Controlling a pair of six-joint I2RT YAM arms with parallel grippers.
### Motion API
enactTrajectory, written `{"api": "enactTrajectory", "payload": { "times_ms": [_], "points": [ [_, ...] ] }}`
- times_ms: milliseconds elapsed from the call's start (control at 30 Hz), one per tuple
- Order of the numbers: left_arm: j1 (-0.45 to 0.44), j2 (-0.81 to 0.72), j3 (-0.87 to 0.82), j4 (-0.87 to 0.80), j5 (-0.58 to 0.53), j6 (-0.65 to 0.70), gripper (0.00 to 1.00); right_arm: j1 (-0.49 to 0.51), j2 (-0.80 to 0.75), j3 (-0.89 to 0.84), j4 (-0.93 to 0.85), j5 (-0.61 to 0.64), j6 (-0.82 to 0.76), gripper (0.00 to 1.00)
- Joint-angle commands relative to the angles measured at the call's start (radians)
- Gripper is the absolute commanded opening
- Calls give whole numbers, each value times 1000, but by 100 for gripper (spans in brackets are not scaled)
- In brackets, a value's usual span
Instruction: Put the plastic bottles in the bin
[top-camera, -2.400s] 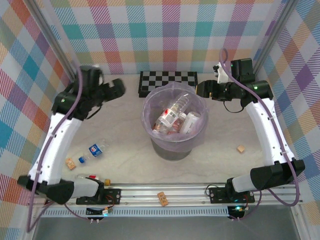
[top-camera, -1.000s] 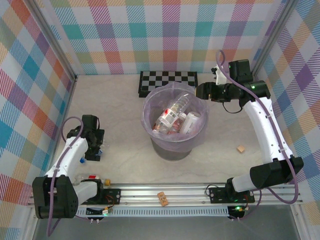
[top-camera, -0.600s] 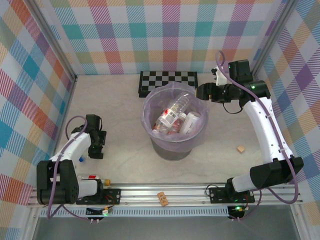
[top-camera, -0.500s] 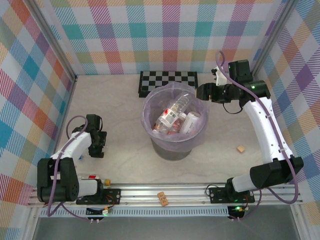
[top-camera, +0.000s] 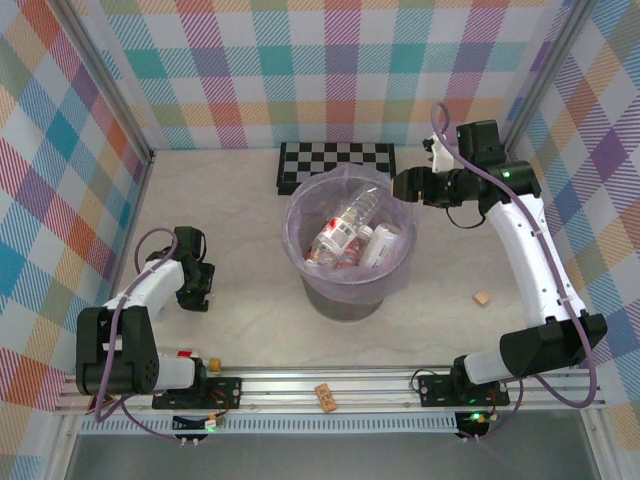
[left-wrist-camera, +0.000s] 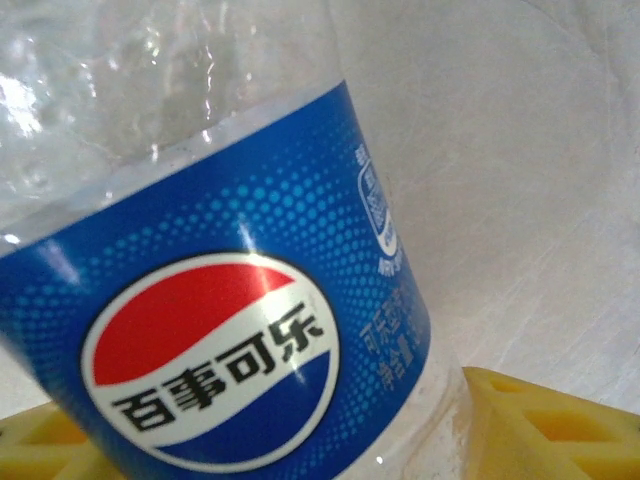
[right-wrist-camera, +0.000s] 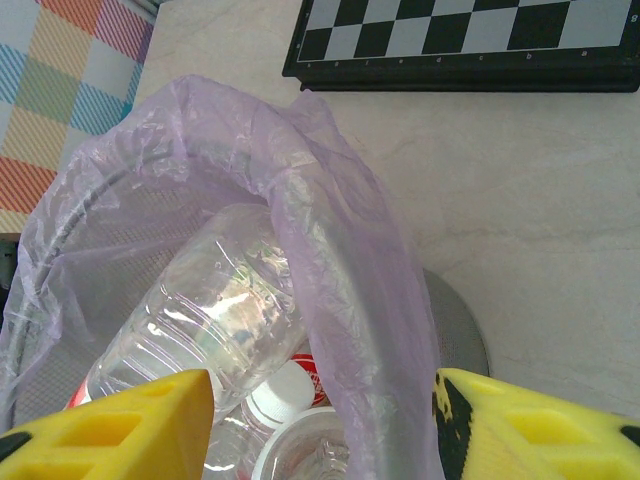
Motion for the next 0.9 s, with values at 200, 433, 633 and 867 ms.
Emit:
{"api": "enactTrajectory", "payload": {
  "times_ms": [200, 433, 633, 867],
  "points": [
    [8, -58, 119, -79, -62, 199, 55, 4, 4, 13, 0, -8, -14, 60],
    [-51, -59, 287, -84, -60, 521, 55, 4, -1, 10, 2, 3, 7, 61],
    [-161, -89, 463, -92, 15, 759, 38, 4, -16, 7, 6, 1, 30, 61],
    [-306, -55, 839, -249, 216, 1026, 19, 4, -39, -16, 26, 8, 60, 61]
  ]
}}
